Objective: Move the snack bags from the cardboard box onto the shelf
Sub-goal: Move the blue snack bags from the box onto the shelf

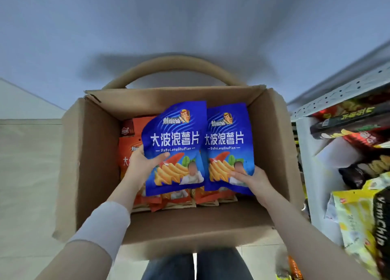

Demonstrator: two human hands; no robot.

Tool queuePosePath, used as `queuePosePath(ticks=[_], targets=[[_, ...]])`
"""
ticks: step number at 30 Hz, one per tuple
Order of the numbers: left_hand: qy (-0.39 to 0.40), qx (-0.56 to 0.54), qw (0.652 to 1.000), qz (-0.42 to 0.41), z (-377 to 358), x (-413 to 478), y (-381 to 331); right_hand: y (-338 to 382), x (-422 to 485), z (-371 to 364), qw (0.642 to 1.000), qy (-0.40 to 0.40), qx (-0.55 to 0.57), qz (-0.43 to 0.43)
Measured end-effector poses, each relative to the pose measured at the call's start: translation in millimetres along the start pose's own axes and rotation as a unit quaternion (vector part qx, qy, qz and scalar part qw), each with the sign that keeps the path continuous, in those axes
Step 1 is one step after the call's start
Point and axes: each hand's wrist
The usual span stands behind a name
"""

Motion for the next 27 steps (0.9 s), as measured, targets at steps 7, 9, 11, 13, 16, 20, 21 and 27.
queuePosePath(ticks=[7, 9, 11, 13, 16, 20, 21, 27], targets=[[0.041, -0.030, 0.989, -0.139, -19.1, -63.0, -90.8, -4.3, -120.6, 31.4, 0.986, -0.127, 0.071, 0.079], [0.070, -0.036, 0.981, -0.177, -38.1, -82.0, -119.7, -1.5, -152.0, 46.1, 0.973, -0.176, 0.082, 0.121], [0.103, -0.031, 0.971, -0.212, -61.9, -103.7, -148.9, 0.6, -183.5, 66.2, 0.961, -0.215, 0.101, 0.139], [0.133, -0.023, 0.958, -0.254, -90.4, -125.7, -177.0, 0.6, -212.0, 94.8, 0.946, -0.265, 0.114, 0.148], [0.178, -0.015, 0.936, -0.304, -143.0, -157.5, -215.1, -1.6, -254.1, 146.0, 0.919, -0.330, 0.128, 0.171], [0.243, 0.002, 0.899, -0.363, -234.3, -209.4, -254.1, -14.8, -308.4, 219.3, 0.877, -0.393, 0.157, 0.228], [0.261, 0.009, 0.888, -0.379, -258.2, -225.1, -260.2, -19.9, -320.8, 237.7, 0.867, -0.408, 0.165, 0.235], [0.362, 0.047, 0.808, -0.464, -390.4, -322.8, -285.7, -49.3, -374.7, 343.3, 0.793, -0.522, 0.205, 0.238]])
Point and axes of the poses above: each hand's wrist, its own x-axis towards the middle knuckle, its own z-axis out of the back of the hand, y = z × x, and after that the axes turned 6 degrees about x, right-handed
